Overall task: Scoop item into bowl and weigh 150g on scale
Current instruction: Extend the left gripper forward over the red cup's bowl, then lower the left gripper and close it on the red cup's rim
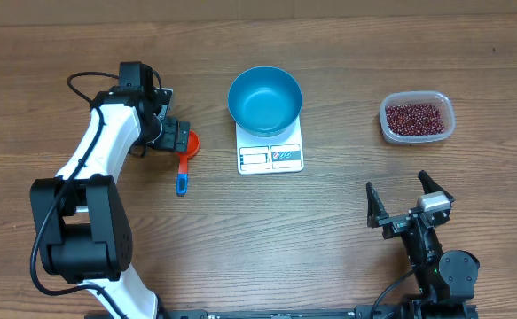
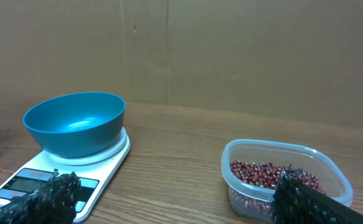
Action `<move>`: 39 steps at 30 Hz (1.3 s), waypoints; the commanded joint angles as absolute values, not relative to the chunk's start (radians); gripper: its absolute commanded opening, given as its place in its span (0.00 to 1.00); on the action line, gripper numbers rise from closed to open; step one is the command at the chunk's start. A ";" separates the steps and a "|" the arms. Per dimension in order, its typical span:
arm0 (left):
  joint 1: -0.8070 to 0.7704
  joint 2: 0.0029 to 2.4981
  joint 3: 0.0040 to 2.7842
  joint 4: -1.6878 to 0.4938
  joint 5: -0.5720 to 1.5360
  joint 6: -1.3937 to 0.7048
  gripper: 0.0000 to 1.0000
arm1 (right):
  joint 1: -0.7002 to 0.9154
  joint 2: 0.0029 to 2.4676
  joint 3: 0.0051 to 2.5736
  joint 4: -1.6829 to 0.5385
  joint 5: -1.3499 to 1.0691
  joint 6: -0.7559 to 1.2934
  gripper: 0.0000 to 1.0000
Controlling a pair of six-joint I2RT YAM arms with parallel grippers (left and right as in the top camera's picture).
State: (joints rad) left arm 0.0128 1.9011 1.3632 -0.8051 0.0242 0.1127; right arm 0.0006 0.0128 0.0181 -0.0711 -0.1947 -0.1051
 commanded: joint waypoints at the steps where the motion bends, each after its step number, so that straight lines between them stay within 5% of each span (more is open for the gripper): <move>1: 0.014 1.910 1.381 -0.796 0.015 0.135 0.99 | -0.003 0.002 0.007 -0.066 -0.192 -0.106 1.00; 39: 0.012 1.910 1.377 -0.776 0.048 0.135 1.00 | -0.003 0.002 0.007 -0.066 -0.192 -0.106 1.00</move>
State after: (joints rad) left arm 0.0128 1.9011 1.3632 -0.7803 0.0303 0.1127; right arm 0.0006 0.0128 0.0181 -0.0715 -0.1947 -0.1055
